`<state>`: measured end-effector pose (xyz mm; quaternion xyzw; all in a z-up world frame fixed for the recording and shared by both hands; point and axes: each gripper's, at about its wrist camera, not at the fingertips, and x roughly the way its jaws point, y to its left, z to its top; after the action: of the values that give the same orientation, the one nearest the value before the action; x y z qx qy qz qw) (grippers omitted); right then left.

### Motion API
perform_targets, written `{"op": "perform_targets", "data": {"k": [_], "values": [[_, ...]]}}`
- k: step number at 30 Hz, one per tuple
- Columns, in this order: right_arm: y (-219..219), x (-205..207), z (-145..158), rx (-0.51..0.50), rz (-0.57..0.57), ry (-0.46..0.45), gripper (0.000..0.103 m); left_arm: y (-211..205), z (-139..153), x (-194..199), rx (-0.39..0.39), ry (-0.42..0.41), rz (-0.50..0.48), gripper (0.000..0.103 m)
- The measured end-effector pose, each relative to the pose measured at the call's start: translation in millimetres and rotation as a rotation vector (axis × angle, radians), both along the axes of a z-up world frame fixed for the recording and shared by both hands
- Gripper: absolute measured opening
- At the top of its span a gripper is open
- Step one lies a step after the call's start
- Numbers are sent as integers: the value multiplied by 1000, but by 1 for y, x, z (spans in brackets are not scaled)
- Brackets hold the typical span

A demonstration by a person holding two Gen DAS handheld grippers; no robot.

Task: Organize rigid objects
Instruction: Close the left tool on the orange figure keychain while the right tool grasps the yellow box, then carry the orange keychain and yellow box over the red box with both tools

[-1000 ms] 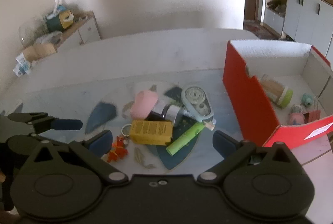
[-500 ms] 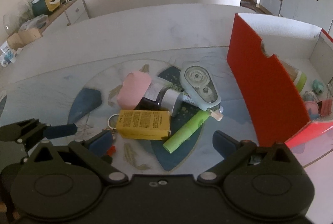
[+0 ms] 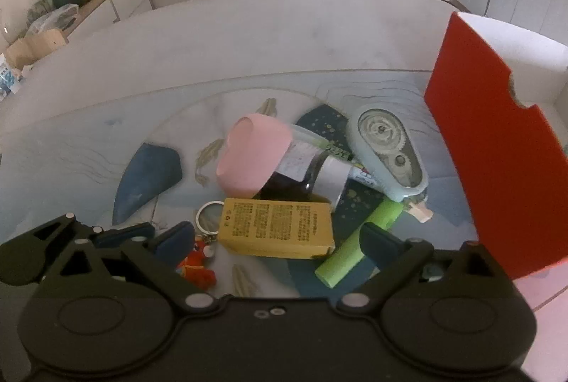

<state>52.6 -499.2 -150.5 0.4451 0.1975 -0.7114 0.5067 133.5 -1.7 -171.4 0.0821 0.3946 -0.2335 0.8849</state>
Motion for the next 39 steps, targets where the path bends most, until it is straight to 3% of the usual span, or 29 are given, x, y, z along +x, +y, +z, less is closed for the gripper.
{"op": "perform_targets", "data": {"k": [6,14,19,39], "values": [[-6,1,-5,25,12,2,90,-2,0,-3,7,-11,0,81],[-11,4,-10,56,17,6,73,-6,0,-7,33,-40,-1,53],[-10,2,-9,57,12,2,71,-6,0,-8,32,-38,-4,40],[11,-2,14,-11,-16,-77,70,1,17,-8,-19,11,26,38]]}}
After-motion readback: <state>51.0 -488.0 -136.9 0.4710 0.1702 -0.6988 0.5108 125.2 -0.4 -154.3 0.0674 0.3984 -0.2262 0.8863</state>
